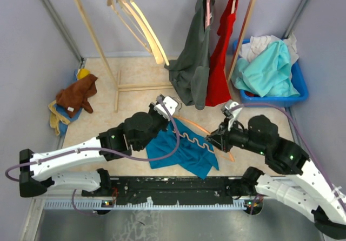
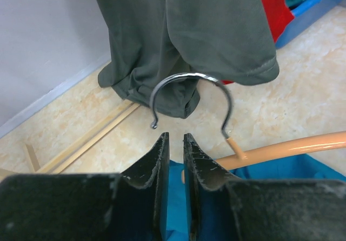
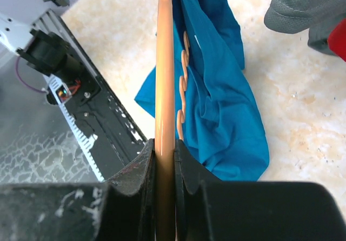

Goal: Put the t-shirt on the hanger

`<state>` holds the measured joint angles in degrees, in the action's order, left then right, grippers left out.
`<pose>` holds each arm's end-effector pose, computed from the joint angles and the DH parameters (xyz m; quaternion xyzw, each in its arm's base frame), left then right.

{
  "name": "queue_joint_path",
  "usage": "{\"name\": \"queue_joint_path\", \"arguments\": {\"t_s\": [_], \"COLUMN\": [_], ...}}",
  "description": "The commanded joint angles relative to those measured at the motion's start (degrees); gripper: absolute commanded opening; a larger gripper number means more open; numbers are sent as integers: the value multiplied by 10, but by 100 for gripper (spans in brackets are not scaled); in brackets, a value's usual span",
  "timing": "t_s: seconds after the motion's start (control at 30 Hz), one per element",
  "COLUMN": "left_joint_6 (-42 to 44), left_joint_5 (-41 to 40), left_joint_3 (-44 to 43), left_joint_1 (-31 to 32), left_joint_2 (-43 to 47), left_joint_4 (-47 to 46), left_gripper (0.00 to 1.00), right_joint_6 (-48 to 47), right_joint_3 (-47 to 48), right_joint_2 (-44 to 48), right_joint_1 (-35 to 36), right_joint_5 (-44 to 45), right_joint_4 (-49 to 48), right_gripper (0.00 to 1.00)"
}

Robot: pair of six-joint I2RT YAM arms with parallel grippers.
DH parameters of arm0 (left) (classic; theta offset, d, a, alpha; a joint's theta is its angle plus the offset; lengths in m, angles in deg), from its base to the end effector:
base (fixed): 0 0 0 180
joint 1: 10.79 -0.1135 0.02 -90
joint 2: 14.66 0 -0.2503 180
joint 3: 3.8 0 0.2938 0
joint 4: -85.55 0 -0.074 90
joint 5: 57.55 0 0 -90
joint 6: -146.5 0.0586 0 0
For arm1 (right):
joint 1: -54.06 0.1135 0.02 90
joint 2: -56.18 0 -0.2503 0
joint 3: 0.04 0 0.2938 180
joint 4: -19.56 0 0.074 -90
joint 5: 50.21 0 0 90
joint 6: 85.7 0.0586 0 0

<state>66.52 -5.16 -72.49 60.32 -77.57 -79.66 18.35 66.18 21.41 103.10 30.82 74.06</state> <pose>0.1365 -0.2886 0.3471 0.3091 0.6830 -0.1013 0.6540 0.1153 0.1467 0.3579 -0.2911 0.7801 0.3433 0.4345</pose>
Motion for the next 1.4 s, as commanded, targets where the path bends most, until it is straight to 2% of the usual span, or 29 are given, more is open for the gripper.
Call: {"name": "queue_joint_path", "arguments": {"t_s": [0.0,0.2,0.47,0.77,0.87,0.97,1.37], "left_joint_6": [-13,-20,-104,-264,-318,-332,-363], "left_joint_5": [21,13,-103,-79,-82,-87,-130], "left_joint_3": [-42,-118,-240,-230,-182,-146,-122], "left_joint_1": [1,1,0,3,10,14,20], "left_joint_2": [11,5,-16,-16,8,29,14], "left_joint_4": [41,93,261,384,373,337,309], "left_gripper": [22,23,28,32,34,36,43], "right_joint_6": [22,58,96,114,121,124,132], "right_joint_3": [-40,-124,-191,-211,-217,-217,-209], "right_joint_2": [65,138,189,211,211,209,200], "right_joint_1": [5,5,5,4,5,5,4], "right_joint_5": [-18,-18,-14,-4,-4,-5,-5], "right_joint_4": [-152,-253,-337,-373,-388,-396,-422], "right_gripper": [0,0,0,0,0,0,0]}}
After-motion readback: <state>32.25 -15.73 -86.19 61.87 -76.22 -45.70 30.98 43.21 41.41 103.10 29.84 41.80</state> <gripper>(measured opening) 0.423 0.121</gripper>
